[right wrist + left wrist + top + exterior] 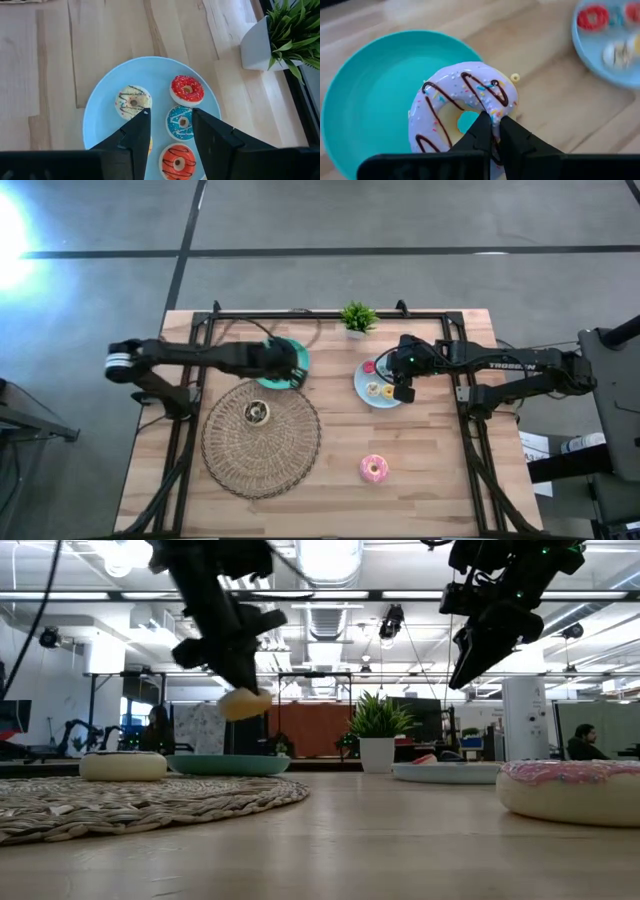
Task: Pick & Place donuts
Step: Put the big purple donut into the green plate
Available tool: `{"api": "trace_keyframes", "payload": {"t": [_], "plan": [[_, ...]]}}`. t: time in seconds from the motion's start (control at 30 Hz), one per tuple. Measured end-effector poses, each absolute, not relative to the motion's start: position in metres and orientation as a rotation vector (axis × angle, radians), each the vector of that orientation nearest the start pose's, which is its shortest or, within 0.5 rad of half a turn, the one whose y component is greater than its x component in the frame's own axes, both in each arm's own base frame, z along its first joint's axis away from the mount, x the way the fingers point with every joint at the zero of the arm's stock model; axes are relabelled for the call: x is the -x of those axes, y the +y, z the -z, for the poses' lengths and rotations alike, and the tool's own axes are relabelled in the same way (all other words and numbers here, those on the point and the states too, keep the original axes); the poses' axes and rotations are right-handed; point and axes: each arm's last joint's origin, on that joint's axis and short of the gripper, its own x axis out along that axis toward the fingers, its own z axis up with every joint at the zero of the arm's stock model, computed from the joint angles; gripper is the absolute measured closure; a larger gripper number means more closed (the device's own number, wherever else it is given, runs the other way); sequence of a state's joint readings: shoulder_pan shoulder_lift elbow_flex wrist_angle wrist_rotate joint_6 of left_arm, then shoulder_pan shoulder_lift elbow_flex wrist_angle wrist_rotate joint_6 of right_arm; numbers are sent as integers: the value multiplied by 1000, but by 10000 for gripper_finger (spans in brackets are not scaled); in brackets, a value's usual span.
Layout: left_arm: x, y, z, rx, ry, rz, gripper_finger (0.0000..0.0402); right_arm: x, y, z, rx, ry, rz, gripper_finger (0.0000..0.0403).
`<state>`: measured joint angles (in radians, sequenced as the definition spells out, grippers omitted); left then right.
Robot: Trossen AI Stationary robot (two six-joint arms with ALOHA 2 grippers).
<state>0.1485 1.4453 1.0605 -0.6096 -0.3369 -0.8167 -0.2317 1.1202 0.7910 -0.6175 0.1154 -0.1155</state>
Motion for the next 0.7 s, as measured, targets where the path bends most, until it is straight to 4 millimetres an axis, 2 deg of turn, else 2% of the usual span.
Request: {"api": "trace_keyframes", "payload": {"t": [0.13, 0.33, 0.53, 0.7], "plan": [[-256, 70, -241, 790, 663, -858, 401, -207, -52, -241, 50, 961, 266, 266], [-234, 81, -215, 809, 721, -939, 401, -207, -52, -241, 43, 957, 270, 266], [-236, 87, -205, 664, 733, -1019, 401, -207, -52, -241, 10, 950, 288, 266], [-243, 98, -197, 633, 729, -991, 401, -207, -52, -241, -2, 948, 293, 266]]}}
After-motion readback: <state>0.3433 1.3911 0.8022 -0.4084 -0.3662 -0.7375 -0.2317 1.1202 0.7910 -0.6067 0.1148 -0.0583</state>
